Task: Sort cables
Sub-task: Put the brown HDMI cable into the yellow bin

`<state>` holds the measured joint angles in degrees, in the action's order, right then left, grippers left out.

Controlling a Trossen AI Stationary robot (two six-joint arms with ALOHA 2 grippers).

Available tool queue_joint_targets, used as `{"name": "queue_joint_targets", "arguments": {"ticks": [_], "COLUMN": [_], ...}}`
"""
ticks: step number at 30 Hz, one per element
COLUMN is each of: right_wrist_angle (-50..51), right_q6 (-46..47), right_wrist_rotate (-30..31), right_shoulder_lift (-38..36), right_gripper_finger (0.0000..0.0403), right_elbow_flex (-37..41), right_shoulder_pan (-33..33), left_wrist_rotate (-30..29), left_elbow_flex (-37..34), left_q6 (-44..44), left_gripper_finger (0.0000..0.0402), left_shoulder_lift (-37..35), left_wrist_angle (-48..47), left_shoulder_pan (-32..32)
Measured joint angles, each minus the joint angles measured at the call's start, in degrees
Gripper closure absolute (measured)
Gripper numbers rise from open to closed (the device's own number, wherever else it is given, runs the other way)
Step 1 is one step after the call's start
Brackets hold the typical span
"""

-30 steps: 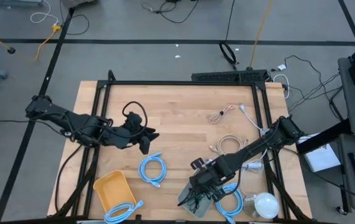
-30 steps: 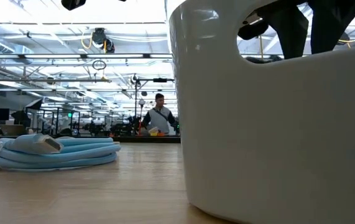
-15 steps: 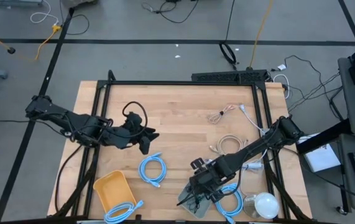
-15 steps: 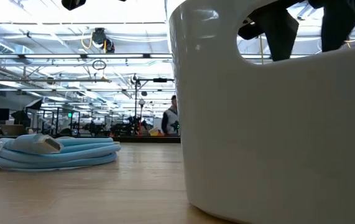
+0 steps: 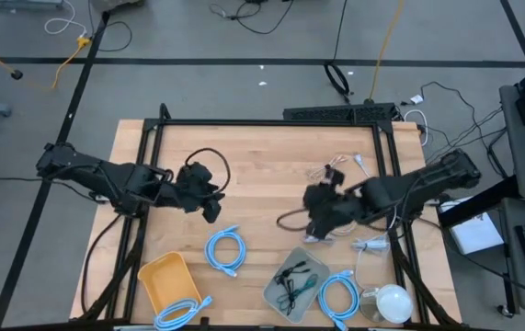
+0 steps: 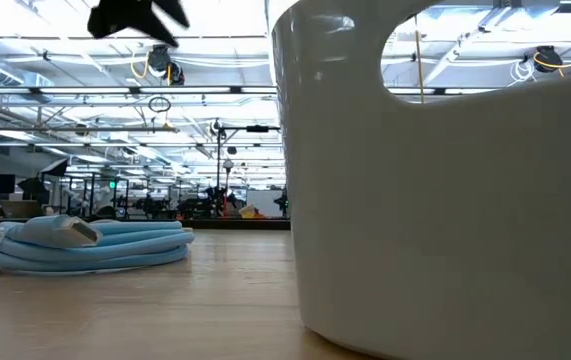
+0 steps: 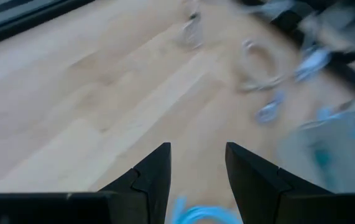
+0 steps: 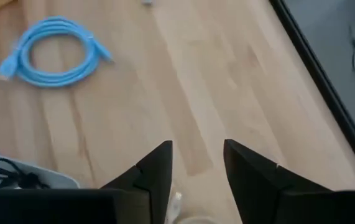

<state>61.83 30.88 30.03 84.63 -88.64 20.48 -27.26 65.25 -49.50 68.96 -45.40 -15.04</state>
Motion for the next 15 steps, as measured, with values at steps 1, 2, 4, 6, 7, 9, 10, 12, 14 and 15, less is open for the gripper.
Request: {"name": "queue_joint_targets", "arguments": {"ticks": [1,2,4,6,7,9,10,12,14,15], "right_wrist_angle": [1.87,4.13,9.25,15.15,17.50,19.37,19.22,16.55,12.58,10.28], "right_q6": [1.51,3.07,6.13,9.15,10.51,12.20,12.93,12.96,11.37,10.66], "right_wrist_rotate": [-0.09,-0.09,-0.09,-0.31,-0.42,-1.75,-2.76,-3.96,-4.71,-5.08], "right_shoulder_lift": [-0.78,-1.31,-1.85,-1.71,-1.33,-0.97,-0.97,-0.90,-0.90,-0.90], "right_gripper_finger": [0.0268,0.0268,0.0269,0.0269,0.0269,0.0269,0.0269,0.0269,0.0269,0.0269], "right_elbow_flex": [0.00,0.00,0.00,0.01,0.30,2.05,3.60,7.51,12.78,15.60], "right_shoulder_pan": [-0.52,-1.02,-2.05,-2.99,-3.35,-4.67,-5.23,-6.49,-7.56,-8.10], "left_wrist_rotate": [0.76,1.95,5.69,10.43,12.49,14.62,14.84,15.09,16.80,18.23], "left_elbow_flex": [0.00,0.00,-0.02,-0.02,-0.02,-0.04,-0.04,-0.04,-0.04,-0.04], "left_q6": [1.24,2.86,7.28,12.41,14.86,18.68,20.37,23.32,26.18,27.16], "left_gripper_finger": [0.0248,0.0247,0.0248,0.0247,0.0247,0.0248,0.0247,0.0248,0.0248,0.0248], "left_shoulder_lift": [0.52,1.12,2.66,4.63,5.47,6.92,7.33,7.75,7.65,7.58], "left_wrist_angle": [-1.43,-2.54,-4.55,-4.51,-4.12,-3.66,-2.59,0.56,3.81,6.02], "left_shoulder_pan": [1.13,2.55,5.48,8.60,10.03,12.18,13.14,14.67,16.45,17.33]}}
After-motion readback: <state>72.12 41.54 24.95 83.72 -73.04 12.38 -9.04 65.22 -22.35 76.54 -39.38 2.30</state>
